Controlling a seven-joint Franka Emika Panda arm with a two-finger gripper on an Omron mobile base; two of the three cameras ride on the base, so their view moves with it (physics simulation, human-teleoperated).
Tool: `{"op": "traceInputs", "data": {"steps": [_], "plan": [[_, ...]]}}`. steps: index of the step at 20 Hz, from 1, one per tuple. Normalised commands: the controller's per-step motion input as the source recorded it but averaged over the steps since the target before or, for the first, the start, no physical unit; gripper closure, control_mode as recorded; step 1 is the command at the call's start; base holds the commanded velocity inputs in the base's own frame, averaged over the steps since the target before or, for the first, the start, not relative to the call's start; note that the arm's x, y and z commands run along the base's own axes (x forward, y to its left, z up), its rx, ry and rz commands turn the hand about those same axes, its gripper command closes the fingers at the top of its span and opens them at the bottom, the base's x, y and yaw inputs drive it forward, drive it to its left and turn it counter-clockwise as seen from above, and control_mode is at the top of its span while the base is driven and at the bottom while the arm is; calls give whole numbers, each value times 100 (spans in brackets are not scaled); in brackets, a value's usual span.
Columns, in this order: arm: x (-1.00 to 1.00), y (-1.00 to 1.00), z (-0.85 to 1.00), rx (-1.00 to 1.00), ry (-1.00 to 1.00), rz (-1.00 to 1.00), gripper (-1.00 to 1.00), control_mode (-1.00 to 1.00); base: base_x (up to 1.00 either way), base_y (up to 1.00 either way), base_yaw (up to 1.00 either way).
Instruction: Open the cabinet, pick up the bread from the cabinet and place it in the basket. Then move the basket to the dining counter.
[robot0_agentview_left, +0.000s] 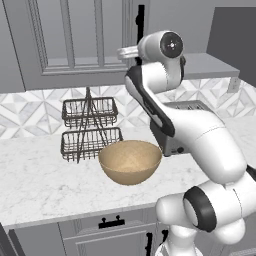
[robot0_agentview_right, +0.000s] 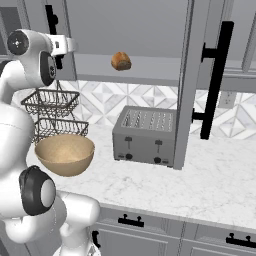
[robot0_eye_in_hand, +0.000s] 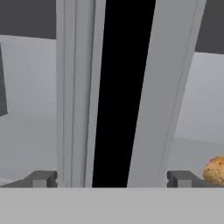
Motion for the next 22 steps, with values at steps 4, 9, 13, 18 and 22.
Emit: {"op": "traceInputs", "data": {"steps": [4, 9, 13, 18, 22], "plan": [[87, 9, -5, 0, -7, 0, -100, -100, 0, 0, 0], [71, 6, 0, 0, -1, 0, -100, -100, 0, 0, 0], [42, 3, 0, 0, 0, 0, 100, -100, 0, 0, 0], [-3, 0, 3, 0, -1, 0, 100, -100, 0, 0, 0], [-31, 14, 26, 0, -3, 0, 100, -100, 0, 0, 0]]}}
